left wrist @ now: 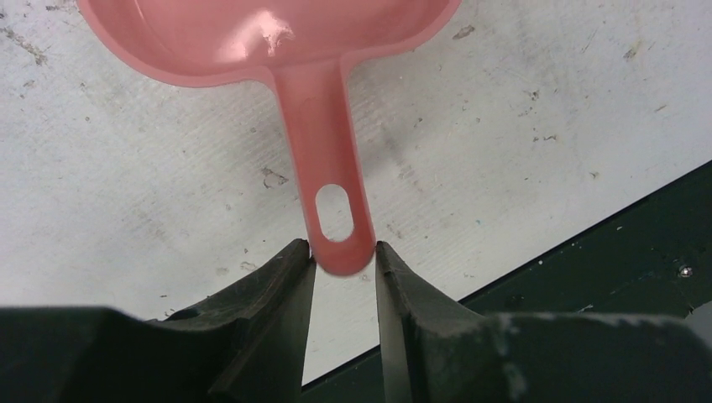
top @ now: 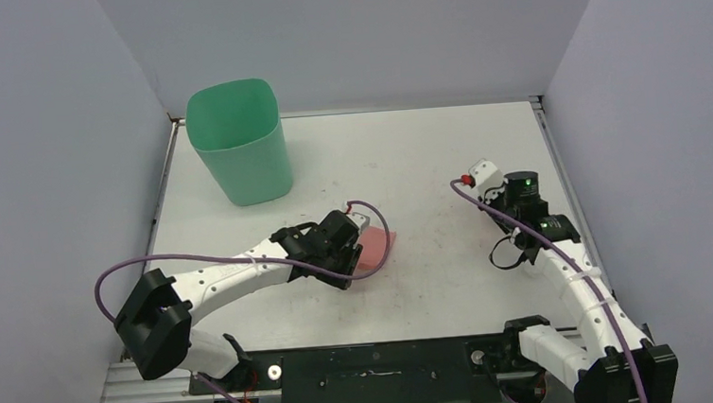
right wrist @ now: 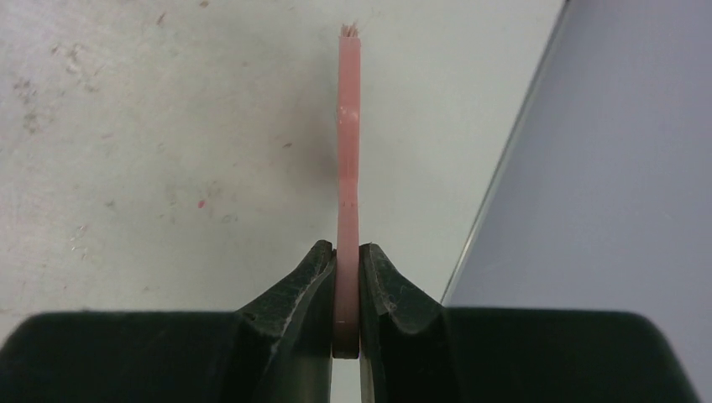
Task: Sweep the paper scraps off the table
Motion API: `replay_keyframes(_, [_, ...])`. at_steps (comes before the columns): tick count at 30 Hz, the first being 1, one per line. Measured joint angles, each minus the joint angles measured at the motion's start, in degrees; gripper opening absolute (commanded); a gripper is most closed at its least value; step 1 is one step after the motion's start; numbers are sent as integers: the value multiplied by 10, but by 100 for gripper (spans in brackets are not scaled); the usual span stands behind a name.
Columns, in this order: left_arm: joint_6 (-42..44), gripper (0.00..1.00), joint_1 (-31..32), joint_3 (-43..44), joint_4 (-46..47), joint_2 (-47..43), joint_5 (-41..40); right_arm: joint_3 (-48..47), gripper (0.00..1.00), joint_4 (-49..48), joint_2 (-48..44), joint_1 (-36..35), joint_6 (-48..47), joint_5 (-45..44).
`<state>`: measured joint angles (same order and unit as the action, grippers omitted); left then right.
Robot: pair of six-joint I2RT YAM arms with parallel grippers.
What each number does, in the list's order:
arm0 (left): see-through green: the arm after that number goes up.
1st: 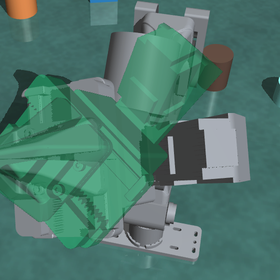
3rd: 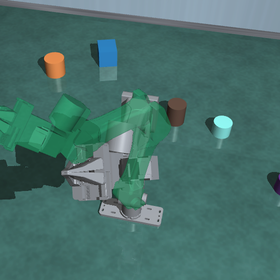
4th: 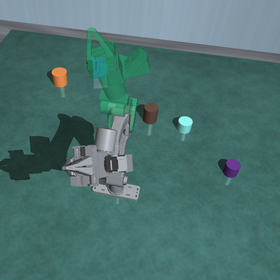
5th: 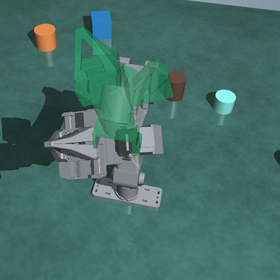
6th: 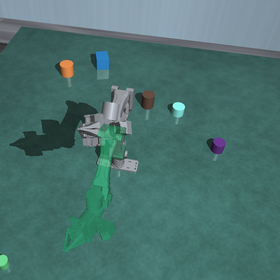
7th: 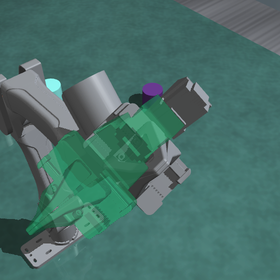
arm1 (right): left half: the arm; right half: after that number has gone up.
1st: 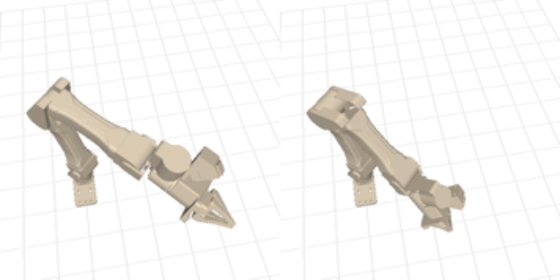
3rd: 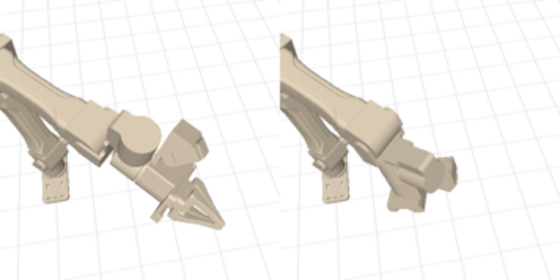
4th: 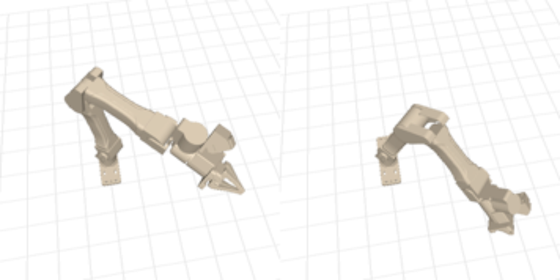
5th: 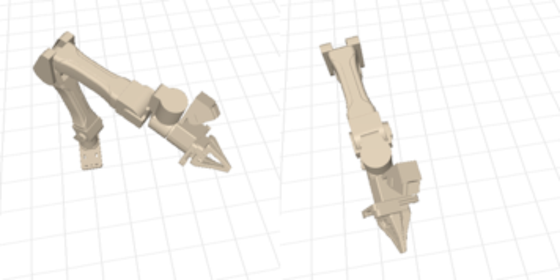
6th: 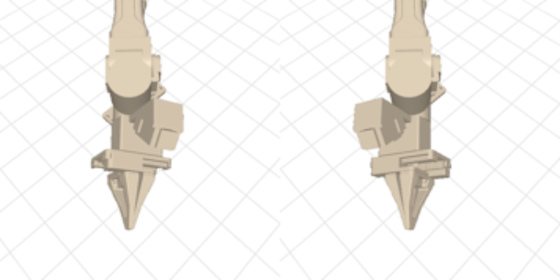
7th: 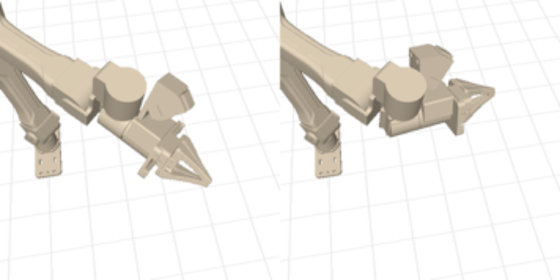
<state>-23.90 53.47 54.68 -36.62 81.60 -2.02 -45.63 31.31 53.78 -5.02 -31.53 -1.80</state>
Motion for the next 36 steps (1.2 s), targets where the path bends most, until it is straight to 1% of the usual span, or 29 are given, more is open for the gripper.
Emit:
replay_keyframes(3, [0, 34, 1, 0, 6, 1, -7, 29, 8, 14, 19, -35, -7, -1])
replay_keyframes(7, [0, 36, 1, 0, 8, 1, -14, 33, 19, 27, 24, -72, -7, 16])
replay_keyframes(8, [0, 36, 1, 0, 8, 1, -17, 33, 23, 29, 24, -80, -6, 27])
replay_keyframes(9, [1, 36, 1, 0, 8, 1, -21, 33, 29, 34, 24, -90, -6, 43])
replay_keyframes(12, [5, 38, 1, 0, 7, -2, -36, 32, 41, 59, 28, -128, -10, 100])
replay_keyframes(14, [9, 41, 1, 0, 5, -12, -49, 30, 56, 78, 35, -146, -18, 137])
replay_keyframes(16, [19, 45, 1, 0, 2, -33, -66, 23, 67, 100, 45, -153, -26, 171])
replay_keyframes(19, [41, 61, -2, 0, 0, -77, -100, 7, 78, 124, 59, -154, -37, 216])
replay_keyframes(21, [54, 65, -9, 0, 0, -102, -119, -9, 85, 133, 65, -154, -35, 240])
replay_keyframes(23, [65, 68, -24, -2, 1, -125, -135, -28, 89, 135, 69, -154, -28, 264])
replay_keyframes(27, [88, 70, -60, -22, 9, -164, -149, -56, 90, 117, 69, -150, 6, 299])
replay_keyframes(28, [95, 72, -67, -31, 16, -174, -151, -57, 92, 107, 69, -144, 19, 305])
replay_keyframes(29, [100, 76, -72, -43, 28, -185, -154, -57, 99, 97, 69, -136, 35, 311])
replay_keyframes(30, [105, 80, -76, -59, 42, -199, -155, -55, 98, 83, 69, -123, 53, 316])
replay_keyframes(32, [109, 86, -80, -87, 68, -225, -153, -42, 91, 42, 68, -82, 95, 327])
replay_keyframes(34, [107, 91, -88, -111, 85, -254, -150, -18, 90, -7, 67, -21, 137, 349])
replay_keyframes(36, [104, 92, -102, -125, 101, -276, -151, 21, 90, -59, 56, 51, 185, 366])
